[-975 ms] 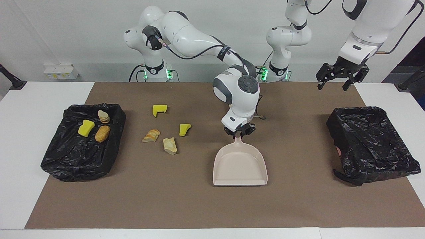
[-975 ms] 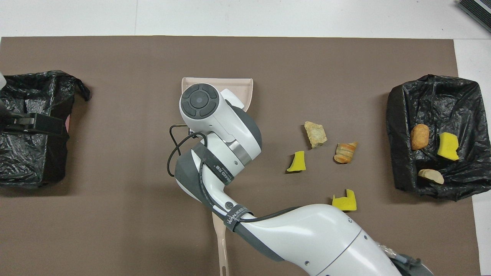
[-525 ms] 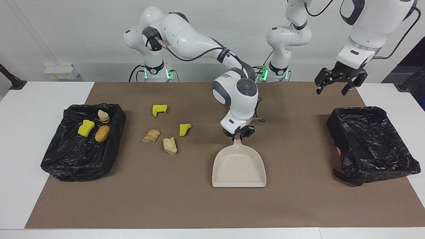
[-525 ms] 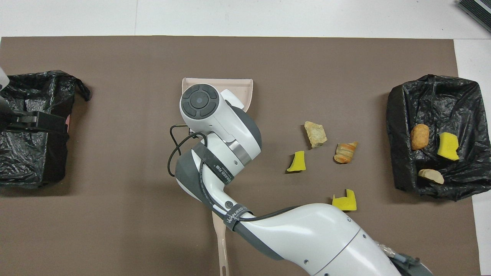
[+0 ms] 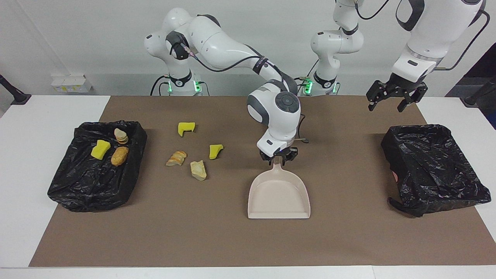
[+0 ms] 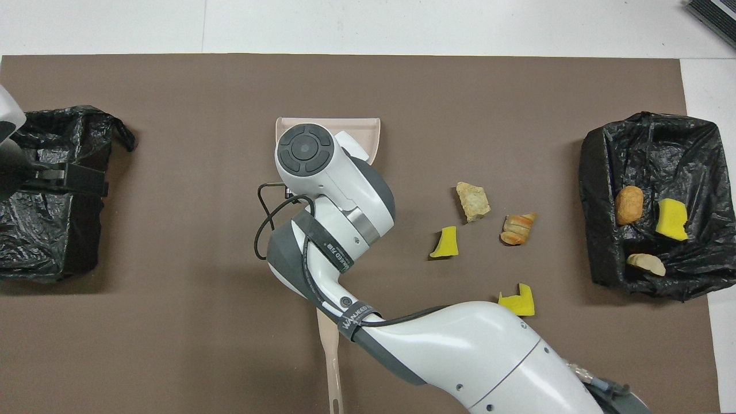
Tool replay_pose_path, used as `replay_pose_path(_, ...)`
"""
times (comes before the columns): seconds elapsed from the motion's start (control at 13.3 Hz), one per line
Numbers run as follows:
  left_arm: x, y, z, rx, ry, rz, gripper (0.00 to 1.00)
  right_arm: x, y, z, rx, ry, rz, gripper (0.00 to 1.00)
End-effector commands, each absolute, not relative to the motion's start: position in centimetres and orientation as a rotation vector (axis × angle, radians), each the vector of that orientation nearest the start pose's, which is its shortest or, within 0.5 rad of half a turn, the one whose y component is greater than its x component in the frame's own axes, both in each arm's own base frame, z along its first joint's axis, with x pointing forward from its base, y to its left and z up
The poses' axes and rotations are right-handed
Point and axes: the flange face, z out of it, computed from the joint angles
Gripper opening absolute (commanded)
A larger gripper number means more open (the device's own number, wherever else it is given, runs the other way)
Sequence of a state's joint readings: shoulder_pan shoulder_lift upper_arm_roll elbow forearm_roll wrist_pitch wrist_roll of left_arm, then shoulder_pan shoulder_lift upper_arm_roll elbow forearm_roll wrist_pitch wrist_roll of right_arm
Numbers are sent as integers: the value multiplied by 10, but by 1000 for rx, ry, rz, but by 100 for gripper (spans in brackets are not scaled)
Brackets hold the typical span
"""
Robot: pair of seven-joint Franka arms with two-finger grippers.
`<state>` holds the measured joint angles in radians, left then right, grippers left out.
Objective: Sweep and dump trash in bin
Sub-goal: 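Set the dustpan down and release it with the right gripper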
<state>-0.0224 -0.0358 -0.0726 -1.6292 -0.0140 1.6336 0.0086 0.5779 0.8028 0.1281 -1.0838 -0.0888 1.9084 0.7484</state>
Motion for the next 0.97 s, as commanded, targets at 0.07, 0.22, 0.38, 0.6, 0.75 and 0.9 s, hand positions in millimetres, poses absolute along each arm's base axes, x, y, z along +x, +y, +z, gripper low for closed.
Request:
replay_pose_path(0.07,545,-56,619,-3146,170,-81,100,621,448,364,-3089,154,-53,73)
replay_pose_path(0.22,545,-56,619,-3146,170,-81,100,634,428,380,-3066,205,-80,82)
replay_pose_path(0.38,544,-56,620,-3146,170,-84,100,643,412,402,-3046,242,-117,87)
replay_pose_path(0.6,545,-56,619,-3146,170,-84,100,645,398,442,-3008,270,-167,94)
replay_pose_path(0.75,547,-56,618,-3146,168,-96,100,643,376,466,-3009,303,-179,98)
replay_pose_path(0.9,551,-59,615,-3146,177,-117,100,620,369,484,-3025,291,-173,98)
